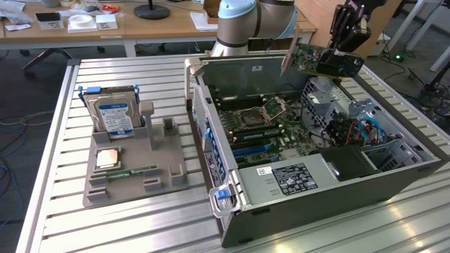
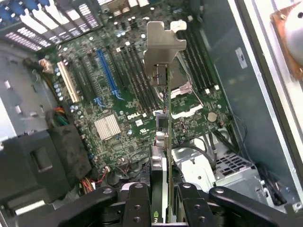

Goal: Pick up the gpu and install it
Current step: 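Insert the gpu into the slot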

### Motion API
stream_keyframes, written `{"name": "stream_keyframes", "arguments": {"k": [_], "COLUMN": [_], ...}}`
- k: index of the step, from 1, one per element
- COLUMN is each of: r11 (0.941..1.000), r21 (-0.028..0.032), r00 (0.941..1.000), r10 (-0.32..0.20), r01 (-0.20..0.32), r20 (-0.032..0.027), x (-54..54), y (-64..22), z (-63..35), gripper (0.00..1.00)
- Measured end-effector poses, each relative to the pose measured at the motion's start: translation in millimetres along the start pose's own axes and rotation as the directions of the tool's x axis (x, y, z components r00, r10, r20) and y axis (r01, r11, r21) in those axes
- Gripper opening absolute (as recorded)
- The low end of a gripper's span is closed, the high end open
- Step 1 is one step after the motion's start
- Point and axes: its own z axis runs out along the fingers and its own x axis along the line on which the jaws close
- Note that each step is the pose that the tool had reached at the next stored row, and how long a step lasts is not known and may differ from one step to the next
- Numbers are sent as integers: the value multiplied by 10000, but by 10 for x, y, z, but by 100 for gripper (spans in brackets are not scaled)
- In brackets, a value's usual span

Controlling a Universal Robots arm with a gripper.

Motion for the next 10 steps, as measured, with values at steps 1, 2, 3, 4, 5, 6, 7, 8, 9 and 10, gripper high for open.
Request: {"name": "stream_keyframes", "arguments": {"k": [1,2,3,4,5,6,7,8,9,10], "r11": [9998,9994,9985,9974,9960,9942,9921,9895,9868,9836], "r21": [0,0,0,-1,0,-1,-1,-1,-2,-3], "r00": [9998,9994,9985,9974,9960,9942,9921,9895,9867,9836], "r10": [-180,-360,-540,-719,-898,-1076,-1256,-1444,-1622,-1805], "r01": [180,360,540,719,898,1076,1256,1444,1622,1805], "r20": [-5,-9,-14,-19,-24,-28,-33,-38,-44,-49], "x": [0,0,0,0,0,0,0,0,0,0], "y": [0,0,0,0,0,0,0,0,0,0], "z": [1,2,2,3,4,5,6,8,9,11], "gripper": [27,27,27,27,27,27,27,27,27,27]}}
